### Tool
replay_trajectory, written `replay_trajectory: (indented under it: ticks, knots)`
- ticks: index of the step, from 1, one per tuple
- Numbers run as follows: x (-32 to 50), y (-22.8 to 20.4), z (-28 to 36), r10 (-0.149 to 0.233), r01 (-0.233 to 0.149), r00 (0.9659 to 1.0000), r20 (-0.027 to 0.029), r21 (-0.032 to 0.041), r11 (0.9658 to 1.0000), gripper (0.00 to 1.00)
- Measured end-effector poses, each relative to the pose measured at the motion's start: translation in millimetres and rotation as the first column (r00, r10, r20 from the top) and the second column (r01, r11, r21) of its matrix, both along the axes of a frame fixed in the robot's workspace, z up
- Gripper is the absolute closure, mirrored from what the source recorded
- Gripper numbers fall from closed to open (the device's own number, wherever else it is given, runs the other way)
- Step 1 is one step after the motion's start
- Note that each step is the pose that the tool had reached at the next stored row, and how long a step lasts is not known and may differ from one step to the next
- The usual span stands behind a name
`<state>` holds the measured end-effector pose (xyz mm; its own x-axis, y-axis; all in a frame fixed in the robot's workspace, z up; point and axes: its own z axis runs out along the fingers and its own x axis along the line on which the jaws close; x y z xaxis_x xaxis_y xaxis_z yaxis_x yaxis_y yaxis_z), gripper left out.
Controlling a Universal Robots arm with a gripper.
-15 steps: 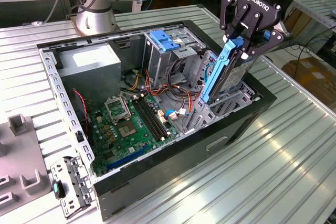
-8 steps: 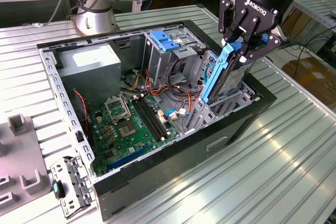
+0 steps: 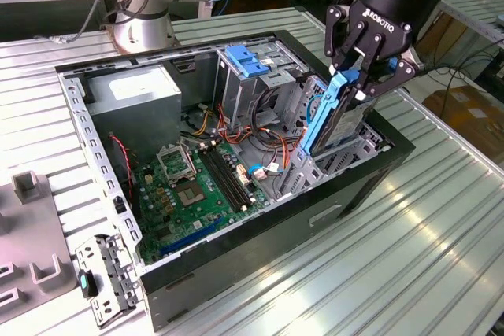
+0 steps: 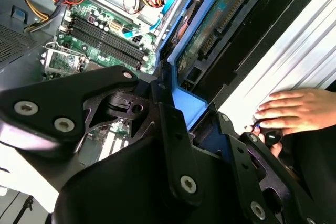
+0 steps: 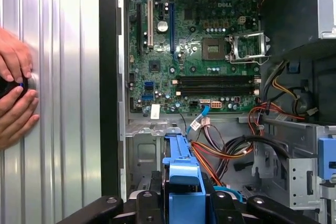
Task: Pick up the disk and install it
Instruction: 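Insert the disk into the insertion slot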
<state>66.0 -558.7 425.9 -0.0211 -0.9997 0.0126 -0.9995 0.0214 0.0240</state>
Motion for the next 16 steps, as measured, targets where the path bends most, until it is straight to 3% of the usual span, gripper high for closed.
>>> replay_trajectory:
  ticks: [16]
  knots:
    - [0.0, 0.0, -30.4, 0.0, 0.0, 1.0, 0.0, 0.0001, 1.0, 0.63]
